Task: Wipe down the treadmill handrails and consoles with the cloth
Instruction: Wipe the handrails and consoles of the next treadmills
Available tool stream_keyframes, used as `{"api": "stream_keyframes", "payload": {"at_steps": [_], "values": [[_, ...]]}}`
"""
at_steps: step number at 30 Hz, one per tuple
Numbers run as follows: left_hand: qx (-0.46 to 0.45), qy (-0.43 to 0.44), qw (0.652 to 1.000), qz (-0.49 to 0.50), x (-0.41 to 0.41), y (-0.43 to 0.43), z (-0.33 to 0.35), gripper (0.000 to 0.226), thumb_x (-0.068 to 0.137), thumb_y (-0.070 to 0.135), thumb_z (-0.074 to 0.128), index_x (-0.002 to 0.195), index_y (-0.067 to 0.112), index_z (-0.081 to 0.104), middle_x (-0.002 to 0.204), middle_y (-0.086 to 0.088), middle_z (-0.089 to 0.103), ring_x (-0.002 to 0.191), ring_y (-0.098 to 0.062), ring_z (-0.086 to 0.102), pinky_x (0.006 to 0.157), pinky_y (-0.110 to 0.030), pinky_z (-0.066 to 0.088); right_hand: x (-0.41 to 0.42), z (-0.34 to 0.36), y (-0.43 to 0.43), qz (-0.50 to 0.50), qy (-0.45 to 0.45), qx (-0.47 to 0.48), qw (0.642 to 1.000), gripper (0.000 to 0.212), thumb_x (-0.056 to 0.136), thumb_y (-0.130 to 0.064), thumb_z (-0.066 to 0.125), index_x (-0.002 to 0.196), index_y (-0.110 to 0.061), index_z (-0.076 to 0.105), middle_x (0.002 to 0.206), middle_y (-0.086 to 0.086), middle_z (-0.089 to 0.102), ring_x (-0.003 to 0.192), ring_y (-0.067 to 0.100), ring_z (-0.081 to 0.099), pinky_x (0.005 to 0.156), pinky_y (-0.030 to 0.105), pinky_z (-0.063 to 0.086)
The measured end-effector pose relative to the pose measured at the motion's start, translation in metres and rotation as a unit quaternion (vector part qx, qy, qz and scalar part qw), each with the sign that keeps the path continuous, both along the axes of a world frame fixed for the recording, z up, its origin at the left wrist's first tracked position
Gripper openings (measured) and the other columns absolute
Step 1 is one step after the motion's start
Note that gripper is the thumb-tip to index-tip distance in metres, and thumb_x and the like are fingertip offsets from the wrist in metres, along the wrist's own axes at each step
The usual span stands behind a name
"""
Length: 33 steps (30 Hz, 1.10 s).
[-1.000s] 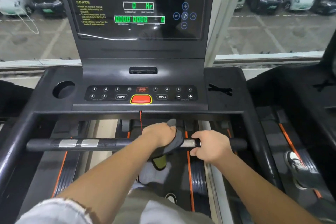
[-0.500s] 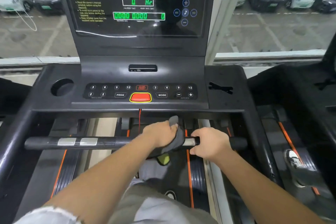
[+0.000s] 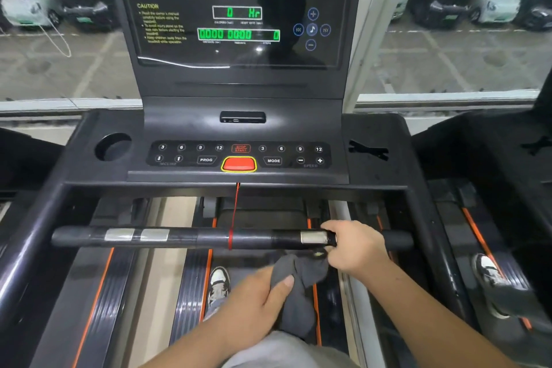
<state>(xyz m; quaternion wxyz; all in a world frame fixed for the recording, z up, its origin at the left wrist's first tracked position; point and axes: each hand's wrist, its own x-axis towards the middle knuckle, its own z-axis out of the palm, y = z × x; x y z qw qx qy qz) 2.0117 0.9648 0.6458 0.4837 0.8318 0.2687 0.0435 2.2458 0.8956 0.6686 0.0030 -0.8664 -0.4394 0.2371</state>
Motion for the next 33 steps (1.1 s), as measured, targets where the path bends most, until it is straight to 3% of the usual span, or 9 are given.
{"api": "stream_keyframes", "payload": {"at_steps": [4, 7, 11, 14, 19, 23, 26, 30, 33], "values": [[-0.183, 0.028, 0.981, 0.059, -0.005, -0.008, -0.007, 0.042, 0.100, 0.062, 0.045, 0.129, 0.038, 0.064, 0.123, 0.022, 0.070, 0.121, 0.002, 0.060, 0.110, -0.034, 0.045, -0.007, -0.017, -0.014, -0.010, -0.008, 0.117, 0.993, 0.055, 0.092, -0.046, 0.066, 0.142, -0.025, 0.059, 0.137, -0.009, 0.061, 0.132, 0.018, 0.054, 0.115, 0.036, 0.041], [-0.265, 0.025, 0.949, 0.167, -0.003, -0.005, -0.011, 0.054, 0.089, 0.068, 0.052, 0.122, 0.030, 0.070, 0.117, 0.014, 0.075, 0.116, -0.005, 0.066, 0.109, -0.041, 0.048, -0.027, -0.016, -0.028, 0.004, -0.054, 0.337, 0.940, 0.025, 0.092, -0.037, 0.065, 0.103, -0.018, 0.076, 0.095, -0.009, 0.065, 0.091, 0.011, 0.063, 0.078, 0.030, 0.056], [-0.311, -0.015, 0.915, 0.255, 0.008, 0.003, 0.014, 0.036, 0.102, 0.049, 0.052, 0.114, 0.023, 0.073, 0.109, 0.007, 0.078, 0.109, -0.012, 0.071, 0.106, -0.045, 0.050, -0.058, 0.019, -0.026, -0.125, 0.269, 0.226, 0.928, 0.069, 0.093, -0.076, 0.042, 0.095, -0.014, 0.074, 0.083, 0.001, 0.071, 0.079, 0.012, 0.067, 0.078, 0.040, 0.058], [-0.385, -0.039, 0.879, 0.278, 0.014, 0.000, 0.032, 0.032, 0.103, 0.048, 0.050, 0.110, 0.025, 0.072, 0.097, 0.006, 0.080, 0.097, -0.014, 0.075, 0.092, -0.037, 0.056, -0.079, 0.036, -0.028, -0.192, 0.514, 0.134, 0.825, 0.036, 0.096, -0.062, 0.059, 0.117, -0.035, 0.071, 0.110, -0.011, 0.076, 0.104, 0.006, 0.071, 0.094, 0.033, 0.056], [-0.496, -0.025, 0.829, 0.256, 0.022, 0.001, 0.015, 0.072, 0.058, 0.083, 0.064, 0.104, 0.027, 0.067, 0.094, 0.004, 0.080, 0.085, -0.013, 0.075, 0.087, -0.040, 0.055, -0.100, 0.019, -0.039, -0.230, 0.446, 0.237, 0.832, 0.035, 0.089, -0.029, 0.078, 0.121, -0.035, 0.064, 0.109, -0.011, 0.076, 0.106, 0.009, 0.072, 0.092, 0.030, 0.057], [-0.220, 0.023, 0.963, 0.152, 0.019, 0.024, 0.035, 0.056, 0.095, 0.073, 0.043, 0.105, 0.028, 0.074, 0.102, 0.002, 0.078, 0.098, -0.019, 0.072, 0.092, -0.040, 0.057, -0.093, 0.022, -0.045, -0.305, 0.337, 0.310, 0.835, 0.014, 0.097, -0.037, 0.067, 0.100, -0.024, 0.073, 0.089, -0.017, 0.077, 0.091, 0.003, 0.073, 0.076, 0.019, 0.054], [-0.026, -0.004, 0.994, 0.108, 0.015, 0.042, 0.044, 0.033, 0.100, 0.052, 0.051, 0.120, 0.032, 0.068, 0.103, 0.014, 0.074, 0.099, -0.009, 0.067, 0.095, -0.041, 0.055, -0.072, 0.048, -0.048, -0.381, 0.282, 0.387, 0.791, 0.019, 0.098, -0.041, 0.063, 0.091, -0.025, 0.071, 0.077, -0.017, 0.075, 0.081, -0.002, 0.071, 0.067, 0.015, 0.052], [0.288, 0.187, 0.939, -0.033, 0.030, 0.067, 0.024, 0.049, 0.099, 0.050, 0.048, 0.142, 0.026, 0.050, 0.132, 0.005, 0.060, 0.122, -0.021, 0.054, 0.103, -0.037, 0.046, -0.053, 0.068, -0.046, -0.208, 0.002, 0.389, 0.897, 0.023, 0.097, -0.051, 0.056, 0.091, -0.030, 0.061, 0.085, -0.011, 0.066, 0.083, 0.008, 0.064, 0.068, 0.019, 0.048], [0.346, 0.276, 0.893, -0.081, 0.038, 0.069, 0.011, 0.051, 0.099, 0.054, 0.044, 0.140, 0.023, 0.046, 0.129, -0.001, 0.060, 0.119, -0.027, 0.055, 0.101, -0.039, 0.043, -0.055, 0.022, -0.034, -0.046, -0.136, 0.317, 0.937, 0.036, 0.089, -0.050, 0.063, 0.106, -0.019, 0.066, 0.107, 0.005, 0.061, 0.097, 0.025, 0.060, 0.080, 0.039, 0.052]]}}
